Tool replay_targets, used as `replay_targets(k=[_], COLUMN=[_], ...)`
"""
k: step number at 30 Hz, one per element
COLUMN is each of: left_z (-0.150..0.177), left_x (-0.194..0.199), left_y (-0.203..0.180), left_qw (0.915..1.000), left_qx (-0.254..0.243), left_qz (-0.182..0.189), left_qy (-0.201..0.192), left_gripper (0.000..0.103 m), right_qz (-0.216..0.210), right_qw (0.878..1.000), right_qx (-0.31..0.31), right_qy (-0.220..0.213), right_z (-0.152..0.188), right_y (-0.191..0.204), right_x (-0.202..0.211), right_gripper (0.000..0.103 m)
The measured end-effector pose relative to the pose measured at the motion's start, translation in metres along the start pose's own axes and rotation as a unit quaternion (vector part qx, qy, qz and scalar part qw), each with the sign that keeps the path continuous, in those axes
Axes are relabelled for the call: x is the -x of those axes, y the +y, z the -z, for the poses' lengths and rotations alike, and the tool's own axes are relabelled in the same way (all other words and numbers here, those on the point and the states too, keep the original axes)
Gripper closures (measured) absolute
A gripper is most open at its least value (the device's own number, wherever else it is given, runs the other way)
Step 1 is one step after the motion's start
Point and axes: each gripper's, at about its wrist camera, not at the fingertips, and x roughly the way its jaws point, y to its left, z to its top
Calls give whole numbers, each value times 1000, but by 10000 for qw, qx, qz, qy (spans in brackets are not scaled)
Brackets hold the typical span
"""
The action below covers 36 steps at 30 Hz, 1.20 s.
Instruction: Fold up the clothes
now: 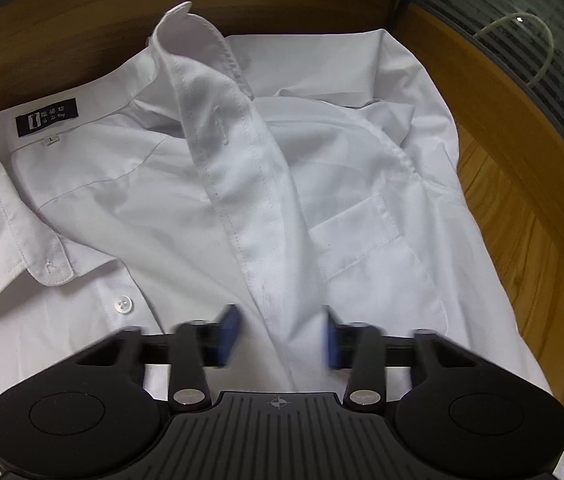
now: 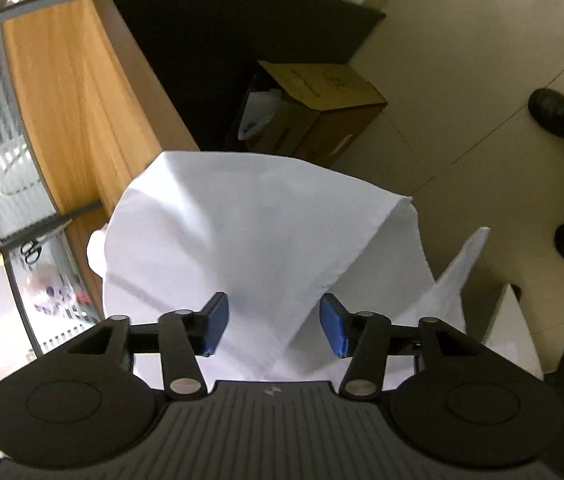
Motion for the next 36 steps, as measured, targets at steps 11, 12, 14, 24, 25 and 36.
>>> replay_targets(k=[11, 12, 14, 24, 25, 36], left_z=[-20, -21, -21, -14, -13, 60], left_x=[35, 38, 41, 45, 48, 100], left_y=[-19, -20, -20, -4, -3, 15], left_qw=[9972, 9965, 9951, 9962, 9962, 9916], left_qx=[-671, -752, -913, -821, -828, -1264], left_qz=[-46, -57, -91, -150, -141, -197], left_qy=[-342, -360, -367, -232, -248, -179], left_gripper=[99, 99, 99, 76, 76, 57], right_qz=[-785, -967, -1166, -117, 2, 2057], right_qw=[9907, 9883, 9838, 9798, 9785, 8695], right_qx=[488, 398, 315, 808, 959, 4155], right_qy=[-993, -1108, -1325, -1825, -1823, -1701], right_z=[-7, -13, -27, -70, -69, -21], right_y=[59, 62, 65, 61, 62, 149], right_x=[74, 83, 95, 102, 103, 107], right_gripper=[100, 100, 100, 90, 89, 75])
